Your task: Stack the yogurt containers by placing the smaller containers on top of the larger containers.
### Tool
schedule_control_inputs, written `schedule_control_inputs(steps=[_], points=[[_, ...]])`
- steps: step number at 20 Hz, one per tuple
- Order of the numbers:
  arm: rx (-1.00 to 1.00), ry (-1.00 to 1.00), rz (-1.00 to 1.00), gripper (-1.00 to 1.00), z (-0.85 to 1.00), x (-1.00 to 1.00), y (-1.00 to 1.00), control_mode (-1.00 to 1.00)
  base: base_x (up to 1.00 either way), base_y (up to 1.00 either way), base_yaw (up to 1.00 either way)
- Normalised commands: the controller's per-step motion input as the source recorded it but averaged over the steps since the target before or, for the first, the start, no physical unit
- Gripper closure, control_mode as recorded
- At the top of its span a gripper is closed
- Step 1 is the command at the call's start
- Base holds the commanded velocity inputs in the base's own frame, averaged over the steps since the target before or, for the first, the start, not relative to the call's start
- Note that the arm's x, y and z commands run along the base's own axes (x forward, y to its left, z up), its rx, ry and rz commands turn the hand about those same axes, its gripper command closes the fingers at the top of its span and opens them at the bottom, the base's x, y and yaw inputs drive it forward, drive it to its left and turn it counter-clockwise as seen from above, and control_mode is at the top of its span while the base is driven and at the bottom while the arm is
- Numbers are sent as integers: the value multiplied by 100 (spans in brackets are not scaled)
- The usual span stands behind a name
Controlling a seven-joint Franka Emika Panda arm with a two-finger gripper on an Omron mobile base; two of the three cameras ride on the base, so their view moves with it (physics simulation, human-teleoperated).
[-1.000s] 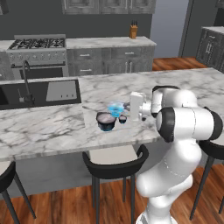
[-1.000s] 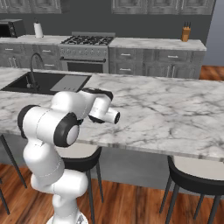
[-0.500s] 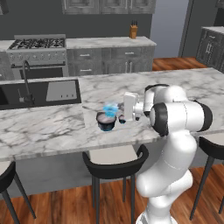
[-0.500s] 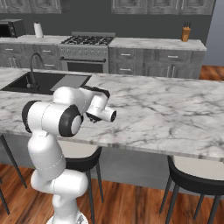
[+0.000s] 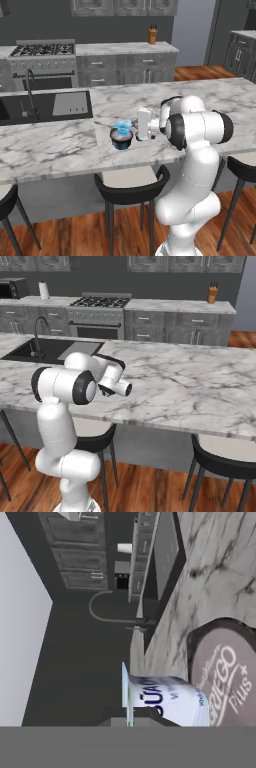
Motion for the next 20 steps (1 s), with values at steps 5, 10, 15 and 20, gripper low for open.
schedule_control_inputs(steps=[5, 10, 15, 20], points=[[0, 2, 0, 100, -14, 17, 2, -100, 0, 0, 0], [0, 0, 0, 100, -13, 10, 0, -100, 0, 0, 0], [0, 1, 0, 100, -12, 14, 3, -100, 0, 0, 0], [0, 3, 0, 100, -10, 20, 9, -100, 0, 0, 0]])
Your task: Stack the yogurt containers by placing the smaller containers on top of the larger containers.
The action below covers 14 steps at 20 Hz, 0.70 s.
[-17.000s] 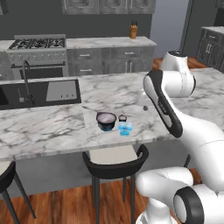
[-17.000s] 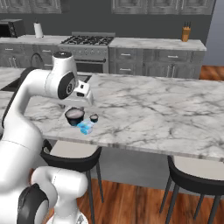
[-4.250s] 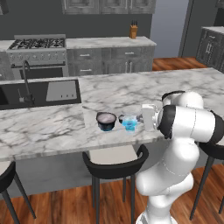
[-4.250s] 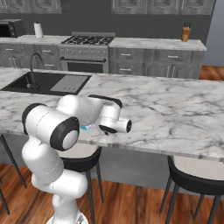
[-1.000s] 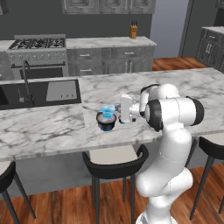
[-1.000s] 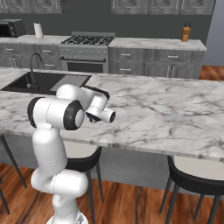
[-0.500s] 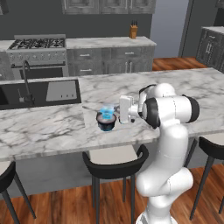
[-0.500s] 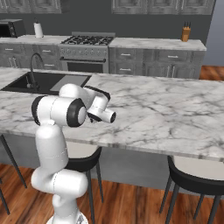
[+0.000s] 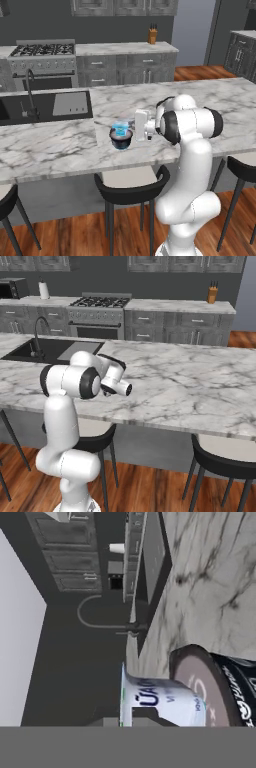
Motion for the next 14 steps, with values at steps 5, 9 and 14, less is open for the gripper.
schedule_control_inputs(steps=[5, 9, 14], points=[[0, 3, 0, 100, -10, 19, 7, -100, 0, 0, 0], [0, 0, 0, 100, -6, 2, 1, -100, 0, 0, 0], [1, 0, 0, -100, -4, -1, 0, -100, 0, 0, 0]])
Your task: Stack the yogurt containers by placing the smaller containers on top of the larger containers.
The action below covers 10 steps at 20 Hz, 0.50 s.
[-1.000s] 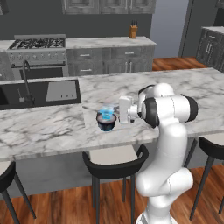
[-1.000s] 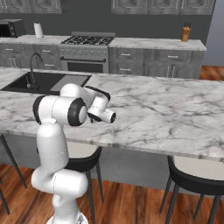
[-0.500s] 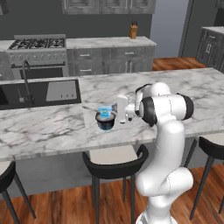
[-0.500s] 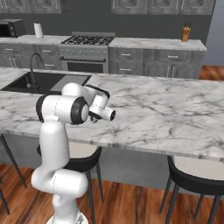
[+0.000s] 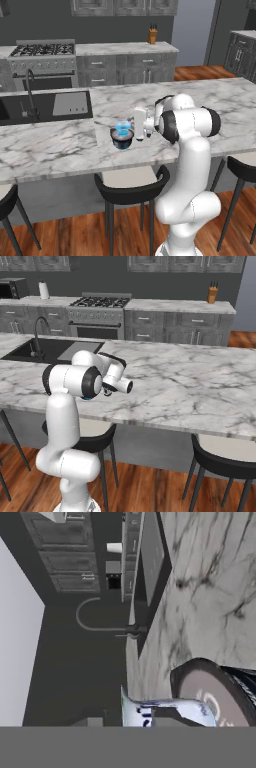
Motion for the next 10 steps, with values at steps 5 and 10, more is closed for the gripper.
schedule_control_inputs(steps=[5, 10], points=[[2, 0, 0, -100, 0, -5, 0, -100, 0, 0, 0], [7, 0, 0, -100, 0, -33, -22, -100, 0, 0, 0]])
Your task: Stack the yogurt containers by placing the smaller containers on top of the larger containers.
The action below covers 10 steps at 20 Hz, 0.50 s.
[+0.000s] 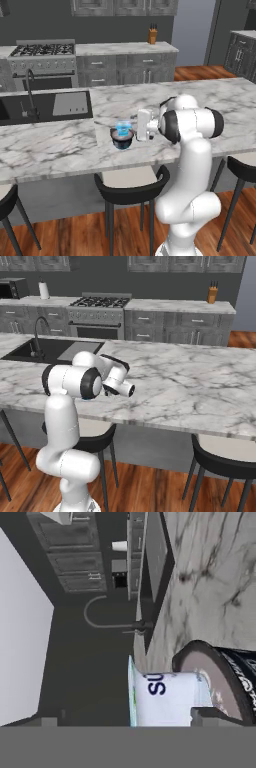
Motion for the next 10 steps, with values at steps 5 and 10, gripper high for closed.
schedule_control_inputs(steps=[5, 10], points=[[13, -3, 0, -100, 6, -46, -56, -100, 0, 0, 0], [5, 1, 0, -100, 15, -27, -34, -100, 0, 0, 0]])
